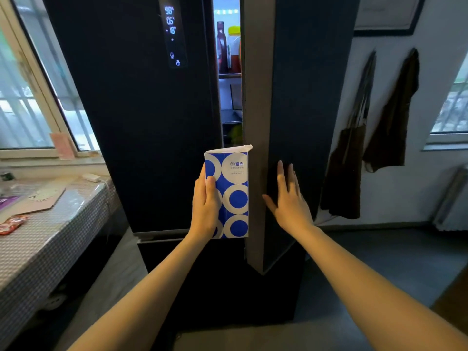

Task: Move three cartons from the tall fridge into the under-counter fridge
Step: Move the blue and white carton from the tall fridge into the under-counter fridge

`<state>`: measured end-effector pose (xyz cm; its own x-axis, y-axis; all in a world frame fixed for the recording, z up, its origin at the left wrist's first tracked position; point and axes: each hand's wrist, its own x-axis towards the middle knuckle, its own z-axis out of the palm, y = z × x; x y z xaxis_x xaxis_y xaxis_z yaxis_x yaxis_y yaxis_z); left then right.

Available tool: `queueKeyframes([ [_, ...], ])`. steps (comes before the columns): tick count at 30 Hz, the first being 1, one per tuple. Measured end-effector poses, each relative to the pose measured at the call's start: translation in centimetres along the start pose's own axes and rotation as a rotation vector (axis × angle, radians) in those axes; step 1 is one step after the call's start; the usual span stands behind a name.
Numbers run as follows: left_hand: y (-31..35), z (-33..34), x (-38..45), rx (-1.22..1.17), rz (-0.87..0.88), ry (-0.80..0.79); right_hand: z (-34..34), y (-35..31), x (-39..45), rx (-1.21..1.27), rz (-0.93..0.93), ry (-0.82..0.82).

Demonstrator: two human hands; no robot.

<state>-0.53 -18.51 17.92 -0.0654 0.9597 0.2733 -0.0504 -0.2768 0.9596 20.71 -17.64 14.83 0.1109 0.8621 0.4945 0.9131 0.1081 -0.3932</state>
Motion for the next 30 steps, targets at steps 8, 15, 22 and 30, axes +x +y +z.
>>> queueKeyframes([
  [8, -0.6, -4.1, 7.6, -0.011, -0.012, -0.003, 7.2, -5.4, 5.6, -0.041, 0.102, 0.066],
  [15, -1.6, -7.3, 12.9, 0.006, -0.015, -0.039, 12.0, -9.0, 9.6, -0.094, 0.201, 0.128],
  [22, -3.1, -9.1, 16.1, -0.003, -0.015, -0.071, 14.1, -10.4, 12.3, -0.145, 0.253, 0.089],
  [30, -3.8, -9.6, 17.9, -0.040, -0.041, -0.113, 14.4, -11.1, 16.0, -0.220, 0.304, -0.134],
])
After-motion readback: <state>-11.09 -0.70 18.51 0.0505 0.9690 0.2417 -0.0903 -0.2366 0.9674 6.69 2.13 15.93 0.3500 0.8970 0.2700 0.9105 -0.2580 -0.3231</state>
